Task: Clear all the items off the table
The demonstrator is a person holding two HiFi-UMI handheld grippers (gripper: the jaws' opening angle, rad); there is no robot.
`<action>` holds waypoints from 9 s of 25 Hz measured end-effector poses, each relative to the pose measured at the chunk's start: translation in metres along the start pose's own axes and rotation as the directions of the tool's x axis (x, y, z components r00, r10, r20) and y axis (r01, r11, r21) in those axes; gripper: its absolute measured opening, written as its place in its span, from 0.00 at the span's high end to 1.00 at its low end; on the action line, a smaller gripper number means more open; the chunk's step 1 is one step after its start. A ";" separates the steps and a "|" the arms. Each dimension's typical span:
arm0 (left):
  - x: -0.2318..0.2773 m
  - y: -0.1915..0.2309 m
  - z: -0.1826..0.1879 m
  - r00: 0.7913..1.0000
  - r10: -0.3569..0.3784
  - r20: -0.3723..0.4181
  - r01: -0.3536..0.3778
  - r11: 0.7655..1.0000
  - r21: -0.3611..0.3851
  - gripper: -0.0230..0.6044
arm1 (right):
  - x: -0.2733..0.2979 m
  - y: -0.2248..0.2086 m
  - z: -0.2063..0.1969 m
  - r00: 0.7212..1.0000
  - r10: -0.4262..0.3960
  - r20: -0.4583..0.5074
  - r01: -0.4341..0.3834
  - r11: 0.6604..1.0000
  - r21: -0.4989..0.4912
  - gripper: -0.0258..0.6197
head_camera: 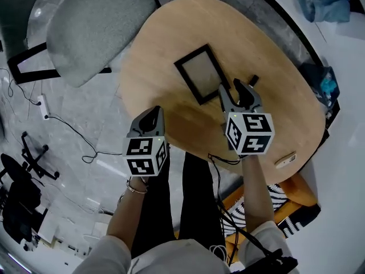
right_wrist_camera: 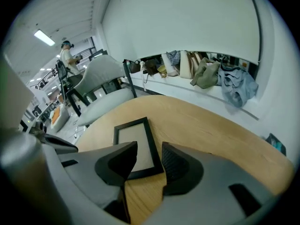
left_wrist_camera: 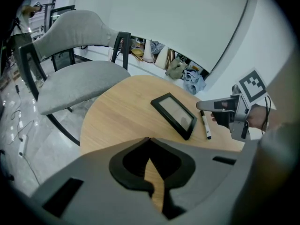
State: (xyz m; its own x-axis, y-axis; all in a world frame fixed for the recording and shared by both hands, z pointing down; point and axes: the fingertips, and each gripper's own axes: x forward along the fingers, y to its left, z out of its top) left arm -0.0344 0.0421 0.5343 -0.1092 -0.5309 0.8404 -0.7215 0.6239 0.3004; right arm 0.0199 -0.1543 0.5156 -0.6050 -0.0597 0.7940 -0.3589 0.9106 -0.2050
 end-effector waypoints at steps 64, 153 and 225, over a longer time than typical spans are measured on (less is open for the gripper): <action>-0.120 0.226 0.002 0.938 0.232 0.258 -0.116 0.910 -0.398 0.95 | 0.088 0.241 0.088 0.959 0.241 -0.149 -0.272 0.931 -0.245 0.84; -0.085 0.088 0.057 0.960 0.079 0.270 -0.044 0.990 -0.133 0.95 | -0.021 0.149 0.017 0.995 -0.088 0.037 0.085 0.994 0.073 0.92; -0.070 0.168 0.023 0.972 0.170 0.164 -0.134 0.969 -0.208 0.95 | 0.055 0.185 0.002 0.992 -0.065 -0.106 0.072 0.995 0.068 0.83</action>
State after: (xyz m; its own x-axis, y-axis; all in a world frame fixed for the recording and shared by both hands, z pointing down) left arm -0.1637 0.1711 0.5155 -0.3408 -0.5038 0.7938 -0.5420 0.7951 0.2720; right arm -0.0816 0.0101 0.5204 -0.5016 -0.0747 0.8619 -0.4495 0.8738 -0.1858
